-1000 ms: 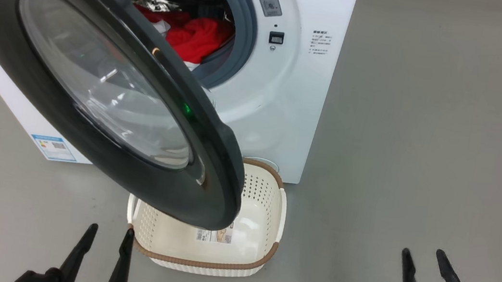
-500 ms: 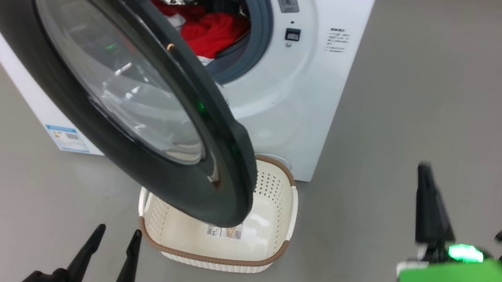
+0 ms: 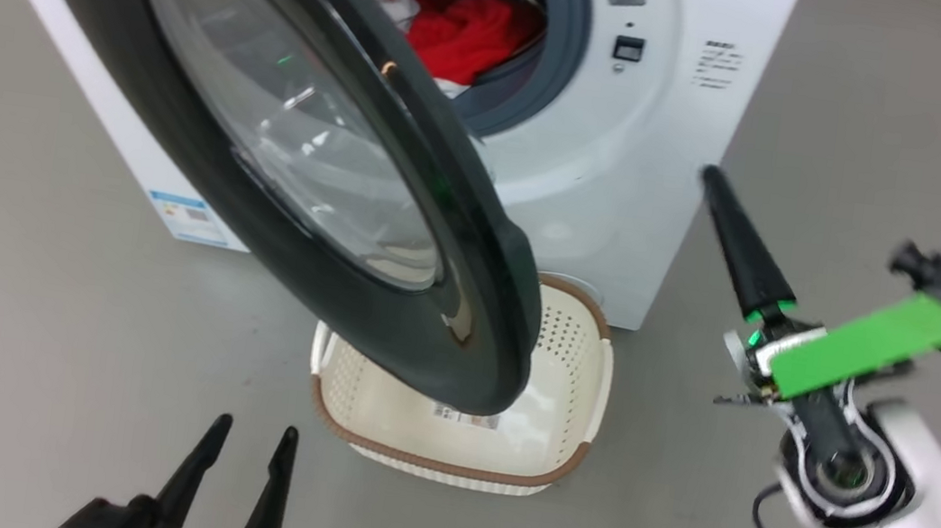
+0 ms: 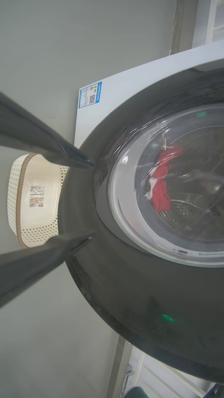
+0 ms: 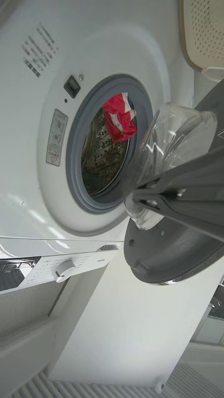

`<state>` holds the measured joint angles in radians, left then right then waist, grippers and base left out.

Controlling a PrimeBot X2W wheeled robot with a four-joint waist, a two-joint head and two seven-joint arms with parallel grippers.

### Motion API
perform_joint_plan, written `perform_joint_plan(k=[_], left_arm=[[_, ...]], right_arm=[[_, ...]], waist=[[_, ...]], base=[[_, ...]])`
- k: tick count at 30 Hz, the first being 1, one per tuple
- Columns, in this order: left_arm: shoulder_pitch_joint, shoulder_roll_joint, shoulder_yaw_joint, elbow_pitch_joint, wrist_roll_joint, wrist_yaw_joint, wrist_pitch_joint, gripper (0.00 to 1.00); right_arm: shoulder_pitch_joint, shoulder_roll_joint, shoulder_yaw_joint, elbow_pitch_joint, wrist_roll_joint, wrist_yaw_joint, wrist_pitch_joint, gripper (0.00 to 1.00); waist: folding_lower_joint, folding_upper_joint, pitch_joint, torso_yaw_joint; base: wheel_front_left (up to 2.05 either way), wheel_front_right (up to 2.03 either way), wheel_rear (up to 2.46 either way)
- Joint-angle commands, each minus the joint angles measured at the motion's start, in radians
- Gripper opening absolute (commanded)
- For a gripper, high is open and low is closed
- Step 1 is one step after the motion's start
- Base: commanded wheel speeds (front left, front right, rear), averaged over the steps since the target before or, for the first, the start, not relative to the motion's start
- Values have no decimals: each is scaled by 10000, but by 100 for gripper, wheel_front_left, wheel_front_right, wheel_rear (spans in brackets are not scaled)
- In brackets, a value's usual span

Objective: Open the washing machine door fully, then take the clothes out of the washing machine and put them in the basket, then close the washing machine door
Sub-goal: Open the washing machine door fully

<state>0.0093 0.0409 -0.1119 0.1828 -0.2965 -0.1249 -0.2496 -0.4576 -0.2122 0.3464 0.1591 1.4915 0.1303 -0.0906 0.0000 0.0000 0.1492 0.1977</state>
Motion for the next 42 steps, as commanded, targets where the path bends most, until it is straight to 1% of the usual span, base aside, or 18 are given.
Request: perform_joint_plan(k=[1,4,7,11,14,18,22,31,33,42], left_arm=[[-421,93,220,-185,-106,-57,-122,100],[-486,93,87,-150,-181,-57,-122,100],[-512,93,-78,-119,-240,-57,-122,100],[-516,93,-265,-131,-340,-57,-122,100],[-535,93,-372,-117,-412,-57,-122,100],[-545,93,-452,-88,-485,-58,-122,100],[-527,93,-519,-57,-544,-57,-122,100],[-364,93,-642,-22,-577,15,-122,100],[-338,93,-657,-16,-580,32,-122,100],[-181,93,-719,22,-580,168,-122,100]], right_arm=[[-421,-56,240,-154,581,4,588,0],[-829,-237,320,395,1537,4,2104,0],[-1158,-285,339,1122,2388,4,3751,0],[-1570,-189,213,2028,3291,4,5583,0],[-1845,-95,104,2608,3805,4,6676,0],[-2169,76,-58,3232,4307,4,7719,0],[-2328,171,-69,3610,4397,4,8383,0],[-1943,518,-33,3749,4123,4,9179,0],[-1886,570,-33,3737,4088,4,9237,0],[-1546,1058,72,3567,3574,4,9523,0]], waist=[[0,0,158,226],[0,0,215,411],[0,0,247,601],[0,0,338,807],[0,0,396,951],[0,0,410,1113],[0,0,362,1295],[0,0,8,1895],[0,0,-36,1985],[0,0,-352,2806]], base=[[0,0,0],[0,0,0],[0,0,0],[0,0,0],[0,0,0],[0,0,0],[0,0,0],[0,0,0],[0,0,0],[0,0,0]])
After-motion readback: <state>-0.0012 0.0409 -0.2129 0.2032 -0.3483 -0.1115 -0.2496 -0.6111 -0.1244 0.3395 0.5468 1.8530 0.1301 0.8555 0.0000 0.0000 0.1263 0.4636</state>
